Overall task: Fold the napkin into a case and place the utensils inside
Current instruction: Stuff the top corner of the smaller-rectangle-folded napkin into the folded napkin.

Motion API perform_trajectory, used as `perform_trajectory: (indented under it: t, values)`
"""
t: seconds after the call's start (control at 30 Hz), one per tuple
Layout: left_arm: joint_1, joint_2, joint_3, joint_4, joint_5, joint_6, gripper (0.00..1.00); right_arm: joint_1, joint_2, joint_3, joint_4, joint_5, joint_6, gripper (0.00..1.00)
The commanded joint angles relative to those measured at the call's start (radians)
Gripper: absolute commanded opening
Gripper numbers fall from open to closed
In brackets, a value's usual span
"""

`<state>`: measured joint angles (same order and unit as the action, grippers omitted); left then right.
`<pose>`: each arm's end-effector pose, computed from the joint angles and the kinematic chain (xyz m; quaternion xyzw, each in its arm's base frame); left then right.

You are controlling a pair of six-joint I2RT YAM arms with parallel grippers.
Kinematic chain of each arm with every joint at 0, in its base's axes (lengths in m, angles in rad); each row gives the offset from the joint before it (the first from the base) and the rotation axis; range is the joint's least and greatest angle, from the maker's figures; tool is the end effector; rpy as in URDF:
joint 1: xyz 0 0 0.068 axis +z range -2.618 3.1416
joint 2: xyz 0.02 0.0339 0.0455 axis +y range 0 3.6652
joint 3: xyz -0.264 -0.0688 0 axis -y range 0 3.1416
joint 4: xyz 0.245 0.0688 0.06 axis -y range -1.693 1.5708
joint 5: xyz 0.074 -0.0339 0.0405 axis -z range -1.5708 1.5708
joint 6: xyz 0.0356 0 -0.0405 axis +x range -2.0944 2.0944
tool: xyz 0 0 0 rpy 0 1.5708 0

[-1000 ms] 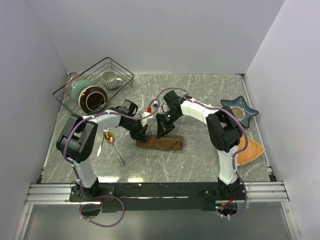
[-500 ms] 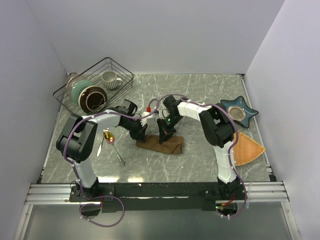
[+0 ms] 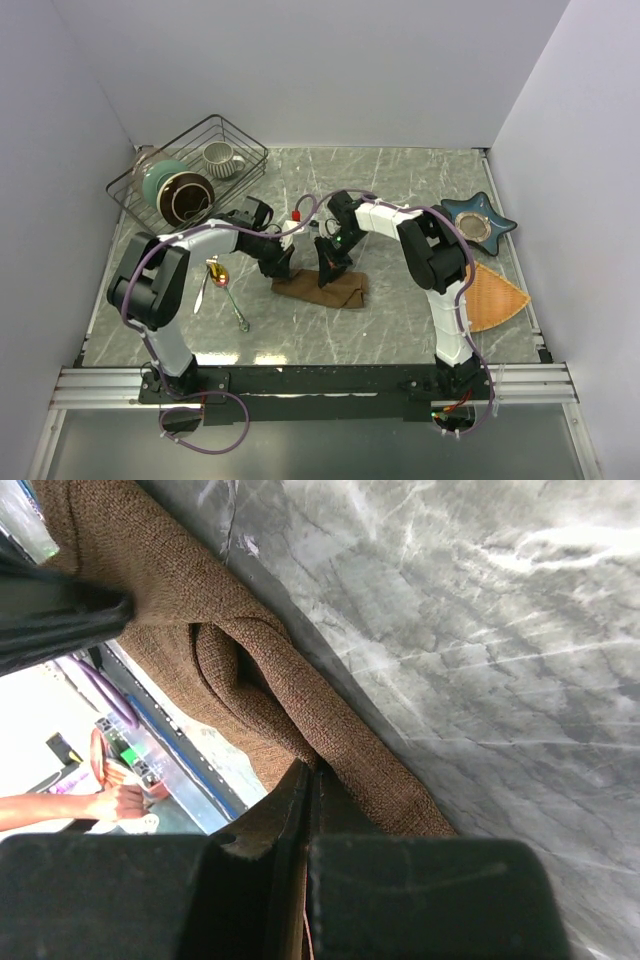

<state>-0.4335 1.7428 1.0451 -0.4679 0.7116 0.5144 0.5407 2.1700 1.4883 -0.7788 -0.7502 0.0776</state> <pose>0.2909 -0.1603 0.1694 0.4814 0.7850 -0.3333 0.2023 0.3373 0.2308 0.1243 0.2329 -0.8996 -0.3641 0.0624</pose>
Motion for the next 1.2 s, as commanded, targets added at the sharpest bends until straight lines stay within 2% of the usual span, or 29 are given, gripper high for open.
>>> perform_trajectory:
  t: [0.0,0.3,0.7,0.73,0.77,0.87,1.0,1.03,1.17]
  values:
    - [-0.005,0.053,-0.008,-0.026,-0.003,0.042,0.03,0.004,0.011,0.046,0.007,0.026,-0.009,0.00]
    - [-0.007,0.081,-0.008,-0.040,-0.038,0.072,0.02,0.004,-0.039,0.116,-0.040,-0.031,-0.016,0.00]
    - [0.001,0.072,-0.013,-0.032,-0.037,0.067,0.05,-0.056,0.126,0.165,-0.066,0.049,-0.055,0.00]
    - [0.006,0.057,-0.013,-0.026,-0.009,0.061,0.09,-0.056,0.134,0.168,-0.066,0.051,-0.062,0.00]
    - [0.007,0.047,-0.014,-0.020,0.002,0.059,0.20,-0.056,0.148,0.170,-0.066,0.052,-0.064,0.00]
    - [0.022,-0.005,-0.007,-0.009,0.074,0.056,0.33,-0.056,0.166,0.173,-0.066,0.049,-0.068,0.00]
    - [0.036,-0.113,-0.025,0.064,0.124,0.015,0.43,-0.056,0.165,0.152,-0.056,0.043,-0.070,0.00]
    - [0.035,-0.153,-0.034,0.133,0.124,0.003,0.45,-0.056,0.165,0.148,-0.056,0.040,-0.068,0.00]
    - [0.000,-0.161,-0.056,0.184,0.108,0.031,0.49,-0.058,0.148,0.121,-0.039,0.025,-0.068,0.00]
